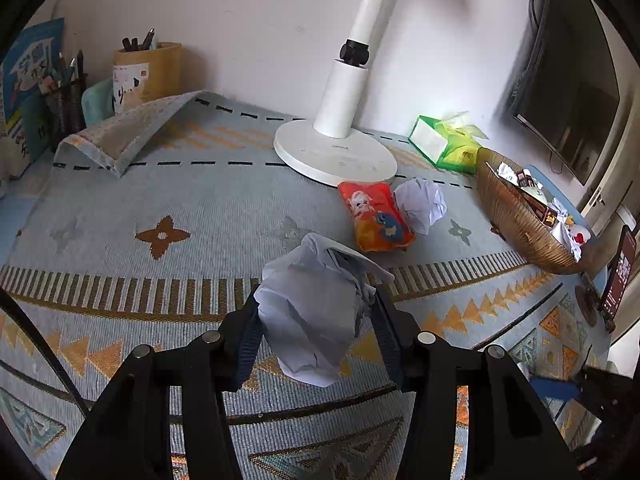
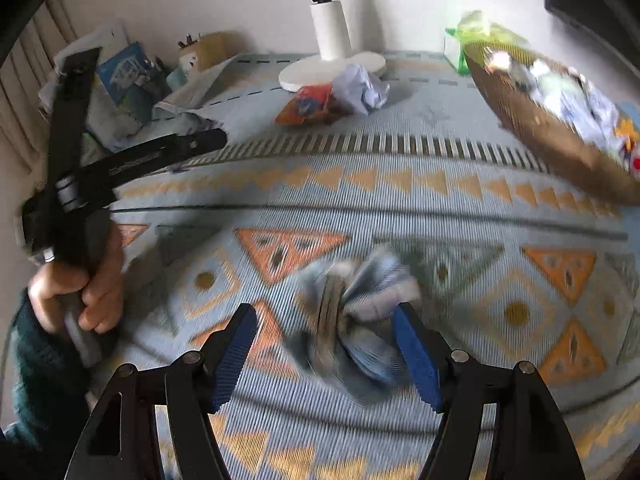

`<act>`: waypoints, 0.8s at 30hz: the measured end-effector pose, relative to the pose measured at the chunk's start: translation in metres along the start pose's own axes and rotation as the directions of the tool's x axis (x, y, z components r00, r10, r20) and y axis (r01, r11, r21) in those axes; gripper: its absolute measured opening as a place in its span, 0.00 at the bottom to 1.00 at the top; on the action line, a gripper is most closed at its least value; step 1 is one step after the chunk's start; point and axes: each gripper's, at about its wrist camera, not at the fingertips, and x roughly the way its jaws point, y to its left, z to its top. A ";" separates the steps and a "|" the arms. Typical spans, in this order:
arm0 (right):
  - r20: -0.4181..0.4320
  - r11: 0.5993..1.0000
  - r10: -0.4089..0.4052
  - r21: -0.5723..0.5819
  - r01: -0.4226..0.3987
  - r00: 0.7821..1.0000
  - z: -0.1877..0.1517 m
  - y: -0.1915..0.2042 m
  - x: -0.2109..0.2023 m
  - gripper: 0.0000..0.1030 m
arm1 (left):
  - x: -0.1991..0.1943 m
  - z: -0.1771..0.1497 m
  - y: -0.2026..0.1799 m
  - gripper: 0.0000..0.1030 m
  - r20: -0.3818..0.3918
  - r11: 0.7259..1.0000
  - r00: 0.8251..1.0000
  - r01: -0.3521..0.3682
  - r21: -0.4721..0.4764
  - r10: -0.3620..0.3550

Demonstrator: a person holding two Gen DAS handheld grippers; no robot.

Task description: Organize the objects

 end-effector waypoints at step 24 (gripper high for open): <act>0.258 0.996 -0.084 0.046 0.075 0.962 -0.013 -0.034 -0.085 0.21 | -0.039 0.024 -0.073 0.47 0.062 0.983 0.996 0.050 0.176 -0.062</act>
